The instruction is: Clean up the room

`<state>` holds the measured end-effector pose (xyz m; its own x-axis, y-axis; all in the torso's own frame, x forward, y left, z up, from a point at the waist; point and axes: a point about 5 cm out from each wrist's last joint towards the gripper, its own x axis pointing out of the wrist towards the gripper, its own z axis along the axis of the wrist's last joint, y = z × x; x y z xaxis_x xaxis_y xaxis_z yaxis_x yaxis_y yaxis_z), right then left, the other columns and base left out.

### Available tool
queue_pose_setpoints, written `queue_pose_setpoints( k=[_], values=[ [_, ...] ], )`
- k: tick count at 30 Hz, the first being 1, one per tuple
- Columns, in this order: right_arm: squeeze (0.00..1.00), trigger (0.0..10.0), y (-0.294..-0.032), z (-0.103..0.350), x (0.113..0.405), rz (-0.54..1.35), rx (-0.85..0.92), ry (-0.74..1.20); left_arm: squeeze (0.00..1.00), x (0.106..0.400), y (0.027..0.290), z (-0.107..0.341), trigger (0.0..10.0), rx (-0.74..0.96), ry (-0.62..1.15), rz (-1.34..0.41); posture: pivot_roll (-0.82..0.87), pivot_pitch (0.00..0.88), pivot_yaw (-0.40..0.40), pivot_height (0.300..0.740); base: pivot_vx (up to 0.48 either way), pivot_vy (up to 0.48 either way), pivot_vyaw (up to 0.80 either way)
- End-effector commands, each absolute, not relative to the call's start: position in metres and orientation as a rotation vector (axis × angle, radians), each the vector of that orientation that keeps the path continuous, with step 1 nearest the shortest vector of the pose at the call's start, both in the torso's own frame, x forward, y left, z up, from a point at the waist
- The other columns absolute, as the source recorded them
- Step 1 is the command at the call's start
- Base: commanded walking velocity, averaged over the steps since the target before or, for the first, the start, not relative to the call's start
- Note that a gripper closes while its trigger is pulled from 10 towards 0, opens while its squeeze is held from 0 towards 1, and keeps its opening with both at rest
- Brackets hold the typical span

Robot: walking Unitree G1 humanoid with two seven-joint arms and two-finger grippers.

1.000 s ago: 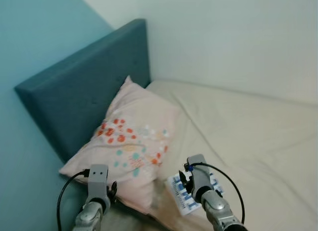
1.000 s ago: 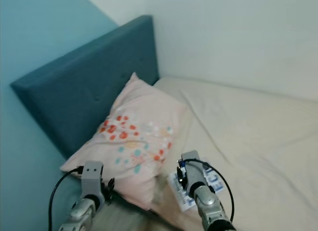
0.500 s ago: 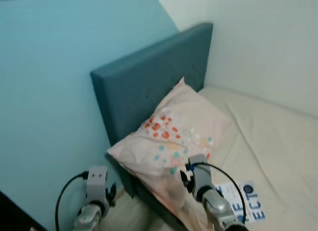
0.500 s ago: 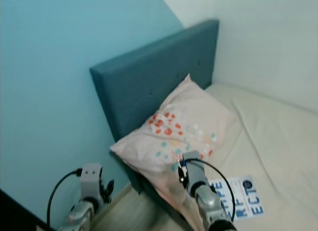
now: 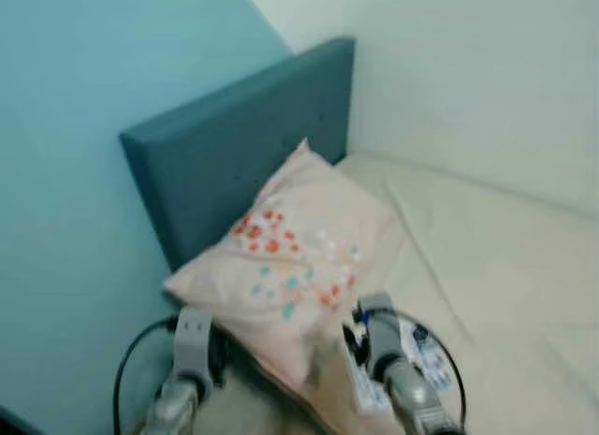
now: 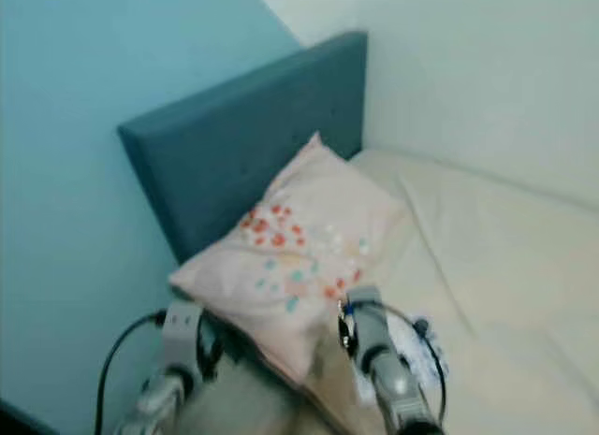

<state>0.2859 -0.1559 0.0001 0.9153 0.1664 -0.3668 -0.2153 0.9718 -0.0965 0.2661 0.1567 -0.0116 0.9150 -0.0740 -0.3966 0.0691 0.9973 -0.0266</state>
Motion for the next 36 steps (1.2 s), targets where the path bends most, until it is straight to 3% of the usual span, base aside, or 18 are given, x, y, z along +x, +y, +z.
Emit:
queue_pose_setpoints(
  k=[1, 11, 31, 36],
  values=[
    [0.0, 10.0, -0.153, -0.002, 0.284, 0.194, -0.116, 0.375, 0.0, 0.263, 0.158, -0.016, 10.0, -0.037, 0.452, -0.072, 0.03, 0.0, 0.025, 0.74, 0.0, 0.0, 0.0],
    [0.0, 10.0, -0.155, -0.001, 0.285, 0.19, -0.115, 0.375, 0.0, 0.262, 0.153, -0.016, 10.0, -0.035, 0.45, -0.118, 0.04, 0.0, 0.018, 0.74, 0.0, 0.432, 0.0],
    [0.0, 10.0, -0.168, 0.005, 0.288, 0.086, -0.05, 0.336, 0.0, 0.263, 0.158, -0.008, 10.0, 0.0, 0.389, -0.086, 0.03, 0.0, 0.012, 0.74, 0.0, 0.0, 0.0],
    [0.0, 10.0, -0.169, 0.007, 0.289, 0.088, -0.016, 0.326, 0.0, 0.264, 0.157, -0.004, 10.0, 0.011, 0.358, -0.093, 0.04, 0.0, 0.01, 0.72, 0.0, 0.0, 0.0]
  ],
)
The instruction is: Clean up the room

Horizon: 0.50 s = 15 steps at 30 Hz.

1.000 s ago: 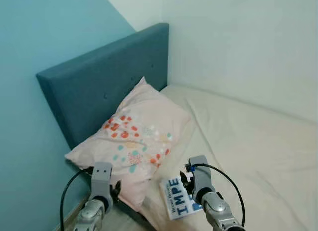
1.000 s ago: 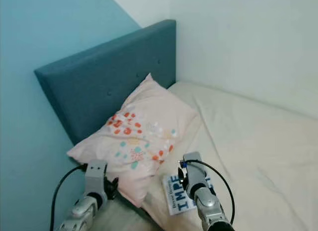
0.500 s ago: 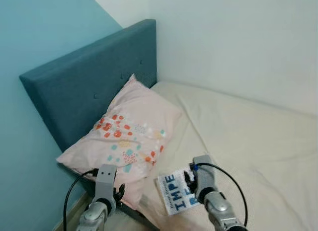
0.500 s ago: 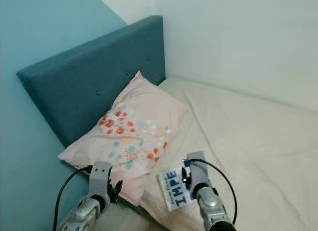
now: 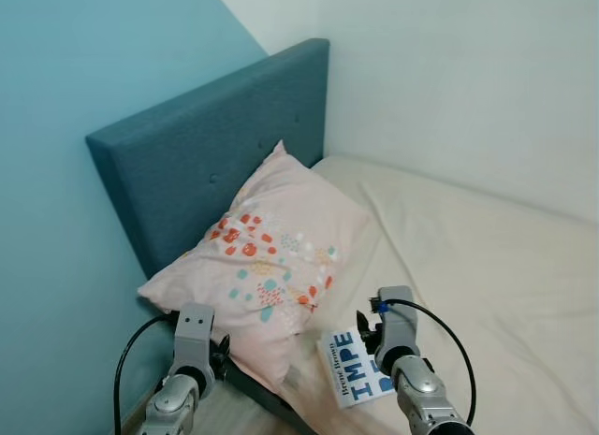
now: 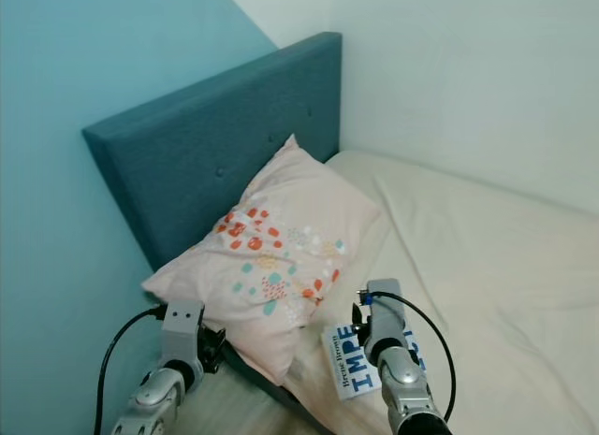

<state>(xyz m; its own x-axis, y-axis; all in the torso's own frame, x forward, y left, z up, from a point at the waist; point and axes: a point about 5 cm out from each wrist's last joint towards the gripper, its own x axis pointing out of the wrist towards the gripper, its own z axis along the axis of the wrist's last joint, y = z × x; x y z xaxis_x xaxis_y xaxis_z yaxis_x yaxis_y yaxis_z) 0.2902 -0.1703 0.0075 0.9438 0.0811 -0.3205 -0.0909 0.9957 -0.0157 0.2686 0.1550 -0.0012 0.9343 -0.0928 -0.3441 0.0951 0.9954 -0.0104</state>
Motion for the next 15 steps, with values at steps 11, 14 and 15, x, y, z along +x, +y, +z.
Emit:
queue_pose_setpoints(
  k=[11, 14, 15],
  values=[
    [0.0, 10.0, -0.17, 0.0088, 0.2908, 0.087, -0.018, 0.32, 0.0, 0.2656, 0.1549, 0.0005, 10.0, 0.021, 0.334, -0.115, 0.03, 0.0, 0.021, 0.68, 0.0, 0.0, 0.0],
    [0.0, 10.0, -0.1703, 0.0086, 0.2906, 0.081, -0.006, 0.323, 0.0, 0.2652, 0.1543, 0.0011, 10.0, 0.023, 0.337, -0.12, 0.03, 0.0, 0.021, 0.67, 0.0, 0.0, 0.0],
    [0.0, 10.0, -0.1703, 0.0086, 0.2906, 0.081, -0.006, 0.323, 0.0, 0.2652, 0.1543, 0.0011, 10.0, 0.023, 0.337, -0.12, 0.03, 0.0, 0.021, 0.67, 0.0, 0.0, 0.0]
  ],
)
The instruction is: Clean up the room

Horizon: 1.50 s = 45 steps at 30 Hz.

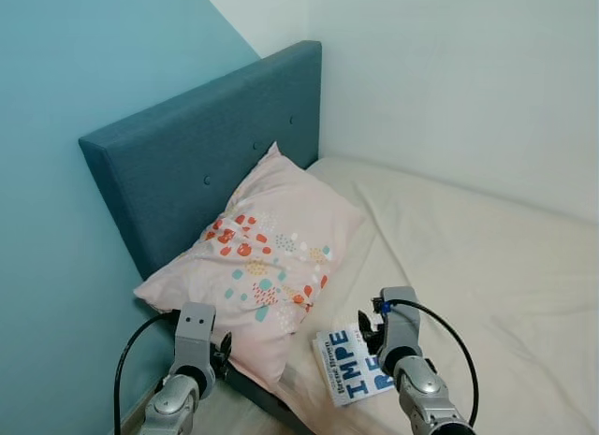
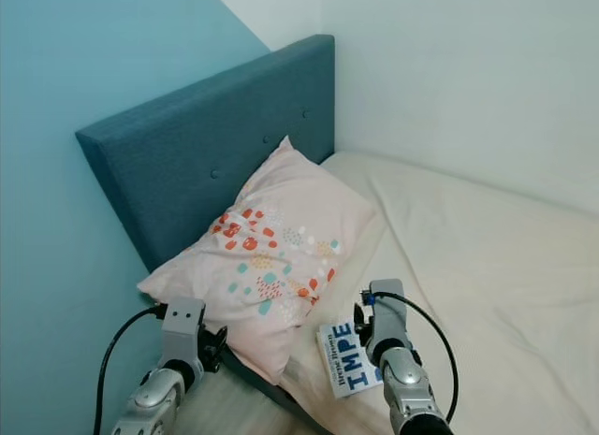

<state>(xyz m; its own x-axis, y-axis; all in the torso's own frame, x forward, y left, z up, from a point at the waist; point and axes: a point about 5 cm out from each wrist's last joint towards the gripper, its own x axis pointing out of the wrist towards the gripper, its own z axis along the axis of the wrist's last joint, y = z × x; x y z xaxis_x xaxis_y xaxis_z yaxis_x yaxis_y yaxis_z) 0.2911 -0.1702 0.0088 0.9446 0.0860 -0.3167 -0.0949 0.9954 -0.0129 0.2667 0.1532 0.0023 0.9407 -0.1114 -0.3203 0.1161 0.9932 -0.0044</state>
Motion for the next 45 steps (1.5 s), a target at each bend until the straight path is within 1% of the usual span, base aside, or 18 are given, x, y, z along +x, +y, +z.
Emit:
queue_pose_setpoints(
  k=[1, 4, 8, 13, 29, 35, 45],
  values=[
    [0.0, 10.0, -0.1703, 0.0086, 0.2904, 0.082, -0.002, 0.324, 0.0, 0.2649, 0.1541, 0.0011, 10.0, 0.024, 0.338, -0.122, 0.03, 0.001, 0.021, 0.665, 0.0, 0.0, 0.0],
    [0.0, 10.0, -0.1702, 0.0084, 0.2902, 0.084, -0.001, 0.325, 0.0, 0.2645, 0.154, 0.0011, 10.0, 0.025, 0.339, -0.122, 0.03, 0.002, 0.019, 0.66, 0.0, 0.0, 0.0],
    [0.0, 10.0, -0.1693, 0.0091, 0.2906, 0.094, -0.009, 0.322, 0.0, 0.2638, 0.155, 0.0008, 10.0, 0.031, 0.345, -0.11, 0.03, 0.005, 0.011, 0.64, 0.0, 0.0, 0.0],
    [0.0, 10.0, -0.1694, 0.0092, 0.2904, 0.096, -0.01, 0.321, 0.0, 0.2631, 0.1559, 0.0008, 10.0, 0.028, 0.345, -0.103, 0.04, 0.004, 0.004, 0.625, 0.0, 0.0, 0.0],
    [0.0, 10.0, -0.1708, 0.012, 0.2906, 0.102, -0.015, 0.302, 0.0, 0.2621, 0.153, 0.0027, 10.0, 0.021, 0.335, -0.106, 0.03, 0.01, -0.008, 0.625, 0.0, 0.0, 0.0],
    [0.0, 10.0, -0.1723, 0.0127, 0.2905, 0.097, -0.005, 0.298, 0.0, 0.2625, 0.1526, 0.0032, 10.0, 0.023, 0.336, -0.11, 0.03, 0.014, -0.008, 0.605, 0.0, 0.0, 0.0],
    [0.0, 10.0, -0.1718, 0.0148, 0.2921, 0.103, -0.016, 0.295, 0.0, 0.2613, 0.1566, 0.0033, 10.0, 0.03, 0.339, -0.103, 0.03, 0.036, -0.018, 0.605, 0.0, 0.0, 0.0]
  ],
)
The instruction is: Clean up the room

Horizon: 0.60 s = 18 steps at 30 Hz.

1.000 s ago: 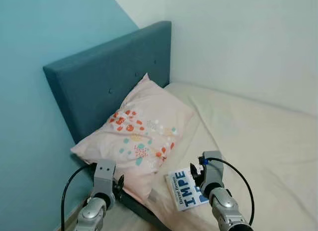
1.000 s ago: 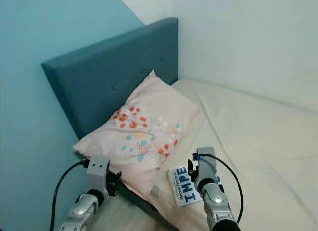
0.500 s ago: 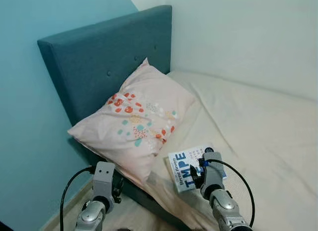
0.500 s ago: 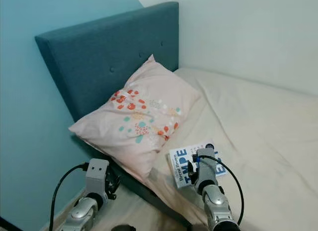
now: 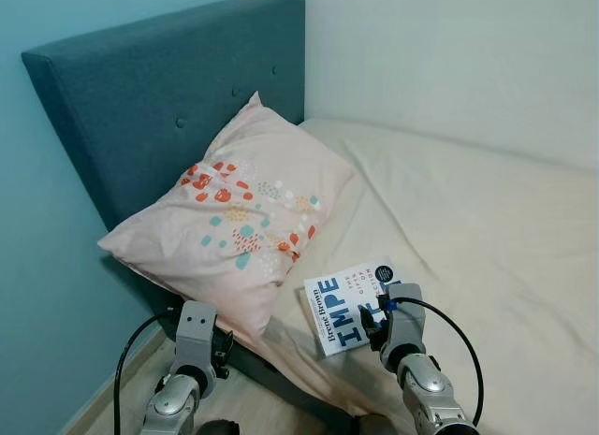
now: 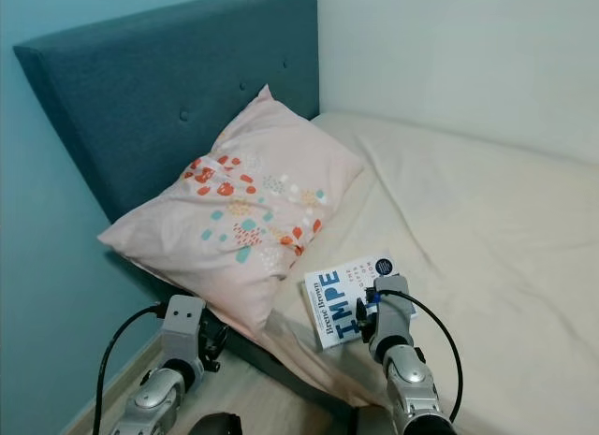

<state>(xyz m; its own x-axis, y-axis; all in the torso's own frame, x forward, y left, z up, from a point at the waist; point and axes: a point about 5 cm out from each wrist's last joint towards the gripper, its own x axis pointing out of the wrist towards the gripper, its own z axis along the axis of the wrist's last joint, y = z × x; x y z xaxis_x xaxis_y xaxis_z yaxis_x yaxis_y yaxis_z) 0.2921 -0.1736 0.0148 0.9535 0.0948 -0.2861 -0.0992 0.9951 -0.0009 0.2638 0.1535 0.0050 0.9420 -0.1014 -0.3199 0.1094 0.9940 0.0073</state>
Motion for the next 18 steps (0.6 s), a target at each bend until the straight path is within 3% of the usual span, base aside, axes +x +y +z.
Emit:
queue_pose_setpoints(
  k=[1, 18],
  values=[
    [0.0, 10.0, -0.172, 0.015, 0.292, 0.103, -0.016, 0.295, 0.0, 0.261, 0.157, 0.003, 10.0, 0.03, 0.339, -0.103, 0.03, 0.036, -0.018, 0.605, 0.0, 0.0, 0.0],
    [0.0, 10.0, -0.168, 0.03, 0.305, 0.12, -0.005, 0.24, 0.0, 0.255, 0.163, 0.004, 10.0, 0.033, 0.328, -0.078, 0.04, 0.055, -0.035, 0.58, 0.0, 0.0, 0.0]
  ],
)
